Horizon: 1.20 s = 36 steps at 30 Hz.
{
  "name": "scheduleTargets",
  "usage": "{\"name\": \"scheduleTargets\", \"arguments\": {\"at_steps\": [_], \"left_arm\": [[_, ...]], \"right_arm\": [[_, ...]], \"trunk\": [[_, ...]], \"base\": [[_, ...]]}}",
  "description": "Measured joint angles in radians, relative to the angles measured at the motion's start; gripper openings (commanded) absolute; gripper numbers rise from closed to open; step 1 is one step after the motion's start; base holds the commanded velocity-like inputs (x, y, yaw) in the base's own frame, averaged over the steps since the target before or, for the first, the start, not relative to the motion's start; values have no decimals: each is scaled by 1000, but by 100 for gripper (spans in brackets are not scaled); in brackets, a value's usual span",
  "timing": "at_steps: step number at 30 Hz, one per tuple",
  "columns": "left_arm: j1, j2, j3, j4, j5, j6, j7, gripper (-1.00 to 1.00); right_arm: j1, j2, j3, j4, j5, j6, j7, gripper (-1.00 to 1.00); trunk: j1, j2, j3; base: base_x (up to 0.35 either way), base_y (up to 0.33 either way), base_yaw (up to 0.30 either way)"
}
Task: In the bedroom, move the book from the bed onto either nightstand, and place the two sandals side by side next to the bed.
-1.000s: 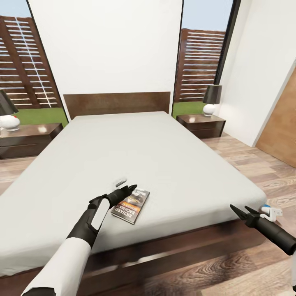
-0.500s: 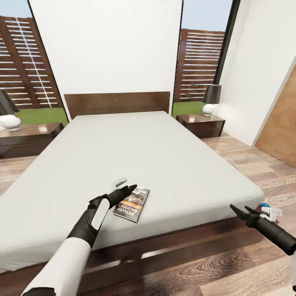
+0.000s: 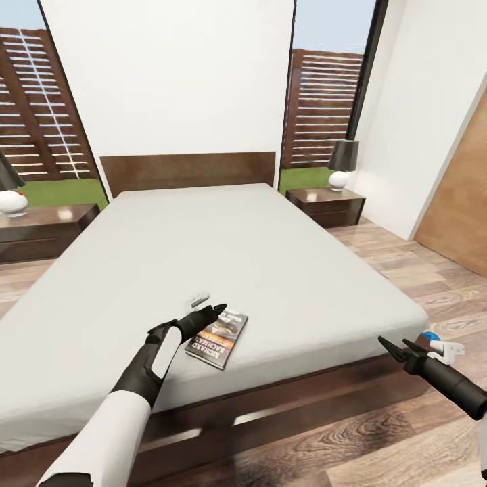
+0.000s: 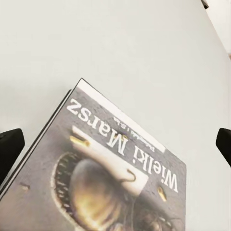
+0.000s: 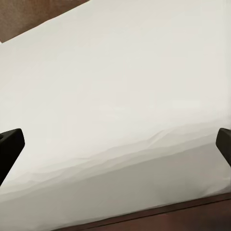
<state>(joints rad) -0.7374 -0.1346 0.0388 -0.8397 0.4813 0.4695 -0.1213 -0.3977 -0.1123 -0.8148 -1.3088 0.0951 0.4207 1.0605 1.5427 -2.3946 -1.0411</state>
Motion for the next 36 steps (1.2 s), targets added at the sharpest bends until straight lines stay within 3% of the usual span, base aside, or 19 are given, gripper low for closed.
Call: {"name": "scheduleTargets", "arguments": {"at_steps": [36], "left_arm": [[0,-1,0,0,0,-1,0,100]], "right_arm": [[0,0,0,0,-1,0,0,100]], "trunk": [[0,0,2]], "base": [[0,0,-18]]}}
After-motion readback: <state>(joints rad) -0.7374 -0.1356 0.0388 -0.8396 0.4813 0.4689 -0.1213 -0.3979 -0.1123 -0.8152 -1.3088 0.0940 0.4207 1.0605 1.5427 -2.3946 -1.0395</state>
